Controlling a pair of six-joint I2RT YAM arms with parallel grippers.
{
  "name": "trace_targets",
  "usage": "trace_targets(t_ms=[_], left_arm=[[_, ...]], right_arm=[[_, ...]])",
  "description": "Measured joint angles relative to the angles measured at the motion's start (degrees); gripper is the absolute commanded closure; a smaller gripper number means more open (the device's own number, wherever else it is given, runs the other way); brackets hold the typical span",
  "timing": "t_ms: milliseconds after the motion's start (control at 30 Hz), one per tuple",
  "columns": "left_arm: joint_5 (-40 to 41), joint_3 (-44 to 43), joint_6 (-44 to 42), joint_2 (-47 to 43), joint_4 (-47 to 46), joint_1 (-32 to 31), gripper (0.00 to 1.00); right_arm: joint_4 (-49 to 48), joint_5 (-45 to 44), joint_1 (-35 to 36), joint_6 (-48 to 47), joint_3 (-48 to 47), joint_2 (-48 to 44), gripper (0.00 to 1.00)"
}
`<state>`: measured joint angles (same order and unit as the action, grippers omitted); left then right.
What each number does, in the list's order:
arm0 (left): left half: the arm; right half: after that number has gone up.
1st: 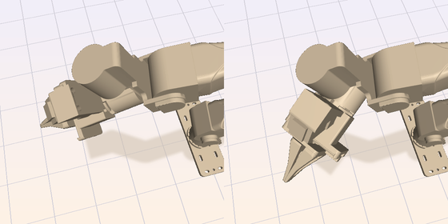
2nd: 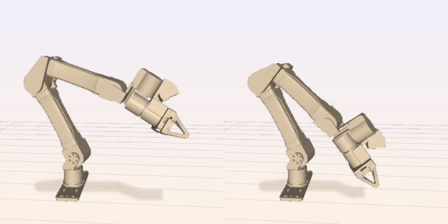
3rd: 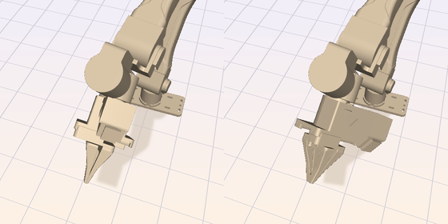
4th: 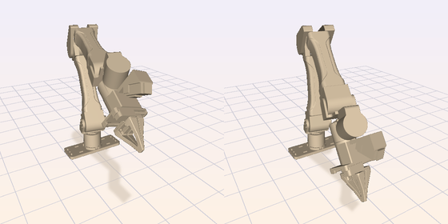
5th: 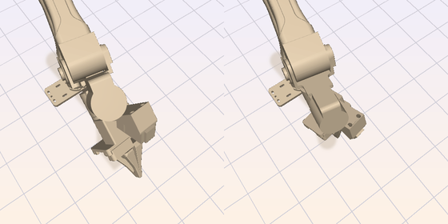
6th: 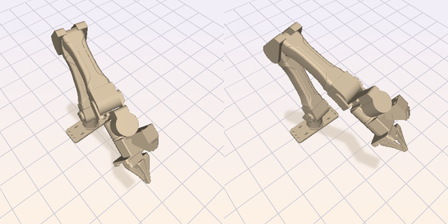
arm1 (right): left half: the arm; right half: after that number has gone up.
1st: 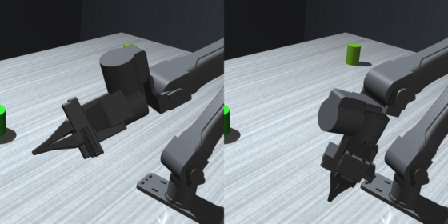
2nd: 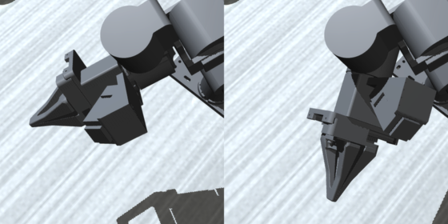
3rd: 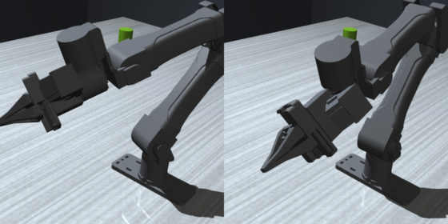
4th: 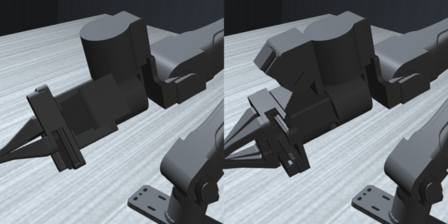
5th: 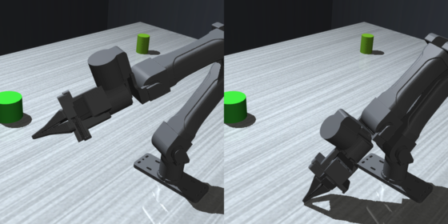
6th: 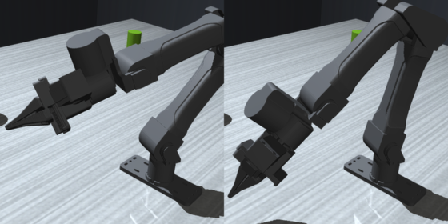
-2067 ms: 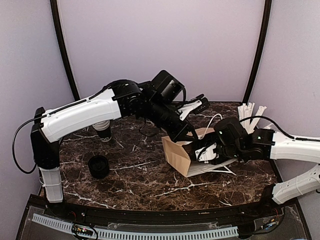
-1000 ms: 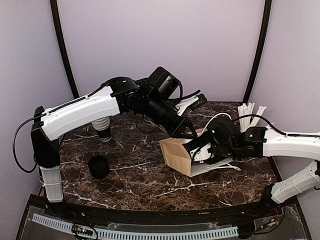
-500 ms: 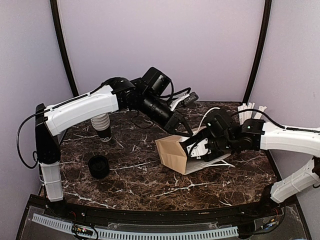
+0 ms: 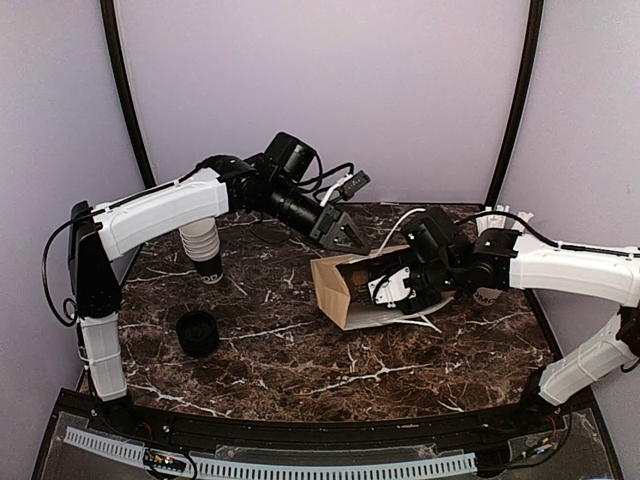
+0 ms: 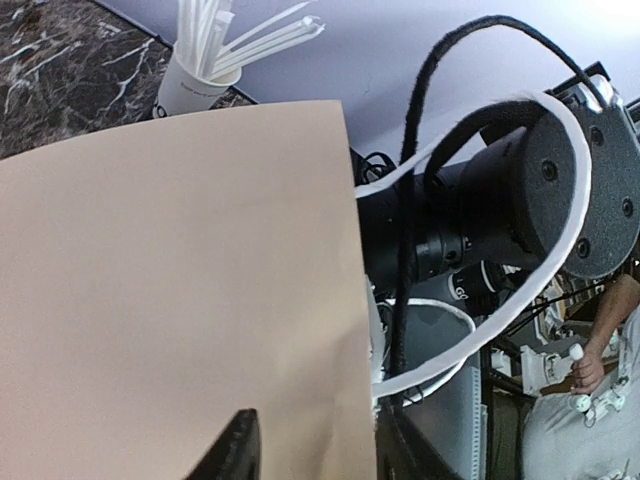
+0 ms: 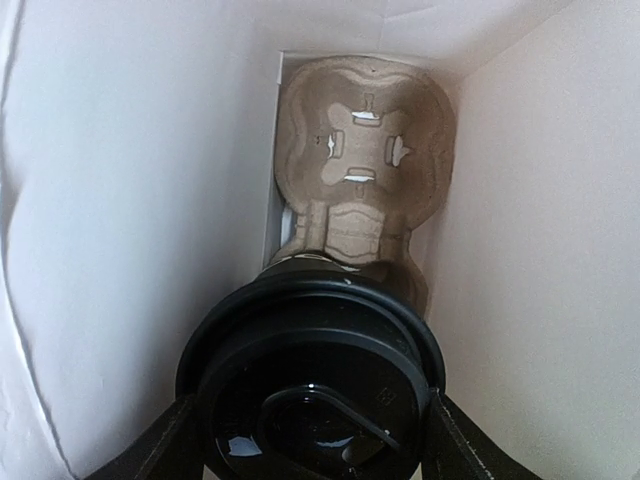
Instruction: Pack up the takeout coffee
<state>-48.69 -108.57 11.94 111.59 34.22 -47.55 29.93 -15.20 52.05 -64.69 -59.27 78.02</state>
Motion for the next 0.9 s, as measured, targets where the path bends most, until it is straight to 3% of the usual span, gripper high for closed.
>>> trace_targets(t_ms=[233,433,600,767,900], left_arm=[[1.2,-0.9,-2.3,-0.2,1.6,1.6,0.36],[3.5,-1.2,-5.9,-3.9,3.6,3.2,0.33],[11.1,-2.9,-6.2,-4.7,1.9,8.7,0.32],[19.2,-14.2,-6.4,8.2,-1.6,12.8,0.34],[19.4,-20.3,-6.1,21.2,-4.7,12.9,0.35]], right_arm=[[-2.8,-0.2,-0.2,-1.1,0.0,1.0,0.65],[-4.7,-0.9,-0.6,-1.6,0.0,1.2,0.65],[-5.2,-1.1,-0.9,-2.1,0.0,1.2,0.65],[-5.6,-1.3,-0.9,-2.2,0.0,1.2,0.65],[-6.4,-1.7,-0.9,-2.3,0.0,1.2,0.65]])
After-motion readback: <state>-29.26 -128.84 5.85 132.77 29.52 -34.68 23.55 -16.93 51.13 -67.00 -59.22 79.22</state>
